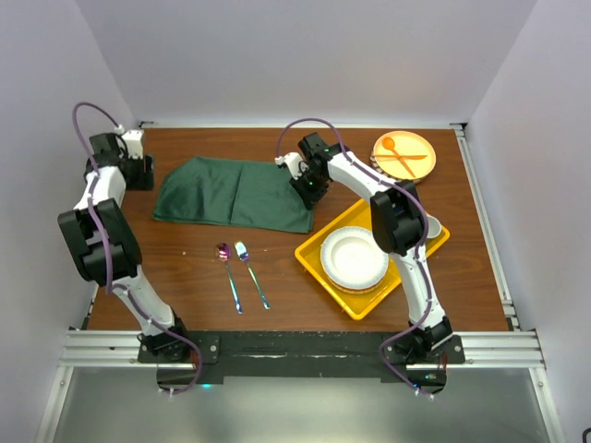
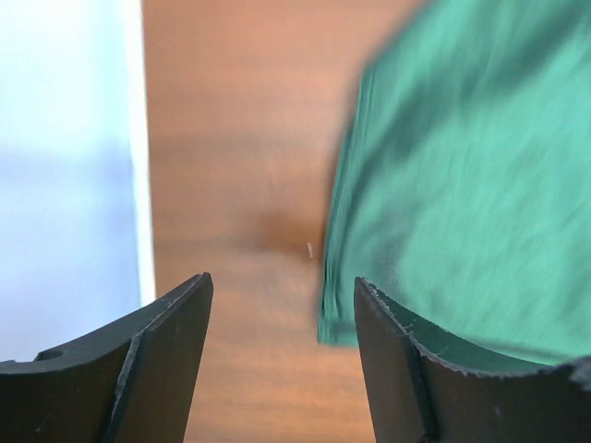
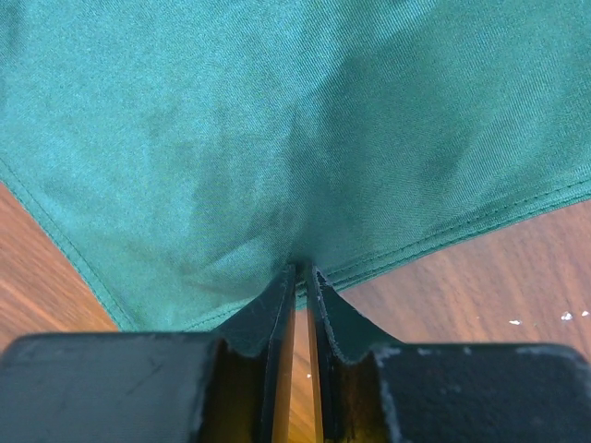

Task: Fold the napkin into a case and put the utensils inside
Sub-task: Fold the rectangle-folded napkin at the center of the board.

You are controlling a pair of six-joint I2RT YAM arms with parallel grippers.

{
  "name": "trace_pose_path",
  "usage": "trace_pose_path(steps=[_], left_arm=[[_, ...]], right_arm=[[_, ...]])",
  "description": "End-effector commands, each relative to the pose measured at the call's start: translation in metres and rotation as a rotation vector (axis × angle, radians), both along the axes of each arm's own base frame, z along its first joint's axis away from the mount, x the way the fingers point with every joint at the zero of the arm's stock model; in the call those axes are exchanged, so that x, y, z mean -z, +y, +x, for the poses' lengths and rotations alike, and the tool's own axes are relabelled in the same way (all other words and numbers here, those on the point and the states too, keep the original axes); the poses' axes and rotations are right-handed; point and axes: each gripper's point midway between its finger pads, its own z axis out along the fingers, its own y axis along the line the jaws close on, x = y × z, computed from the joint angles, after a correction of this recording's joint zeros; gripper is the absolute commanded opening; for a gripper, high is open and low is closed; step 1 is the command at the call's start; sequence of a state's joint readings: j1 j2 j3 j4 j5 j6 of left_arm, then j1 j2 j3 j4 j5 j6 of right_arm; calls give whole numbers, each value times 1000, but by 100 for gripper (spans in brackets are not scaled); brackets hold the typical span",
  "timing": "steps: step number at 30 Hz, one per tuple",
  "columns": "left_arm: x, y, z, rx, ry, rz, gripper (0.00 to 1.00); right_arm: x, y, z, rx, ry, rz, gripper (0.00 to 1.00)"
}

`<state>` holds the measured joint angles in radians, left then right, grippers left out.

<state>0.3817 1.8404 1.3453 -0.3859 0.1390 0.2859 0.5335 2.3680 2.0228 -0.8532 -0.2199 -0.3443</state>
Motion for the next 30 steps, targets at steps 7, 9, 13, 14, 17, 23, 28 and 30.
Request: trace_pose_path(steps=[7,9,13,14,17,23,28,30], left_arm=[[21,-24,62,75,-37,-274,66],[30,-26,68,74,-27,-309,63],[42,-37,68,89,-9,-389,52],[46,-38,66,92,-3,-407,47],[38,-48,68,124,-32,-449,21],[-21,-71,82,216,-167,-455,0],[-49,-128,83,307,-166,-446,0],[-45,-148,78,312,-133,-461,0]], right_arm=[[-1,8,-7,-2,38,17,16],[-1,8,-7,0,42,19,16],[-2,10,-5,3,39,24,16],[-2,11,-4,4,38,28,16],[-1,14,-3,5,37,36,16],[-3,21,-3,2,39,58,16],[-7,25,-3,4,40,80,16],[-10,28,-4,8,50,99,16]])
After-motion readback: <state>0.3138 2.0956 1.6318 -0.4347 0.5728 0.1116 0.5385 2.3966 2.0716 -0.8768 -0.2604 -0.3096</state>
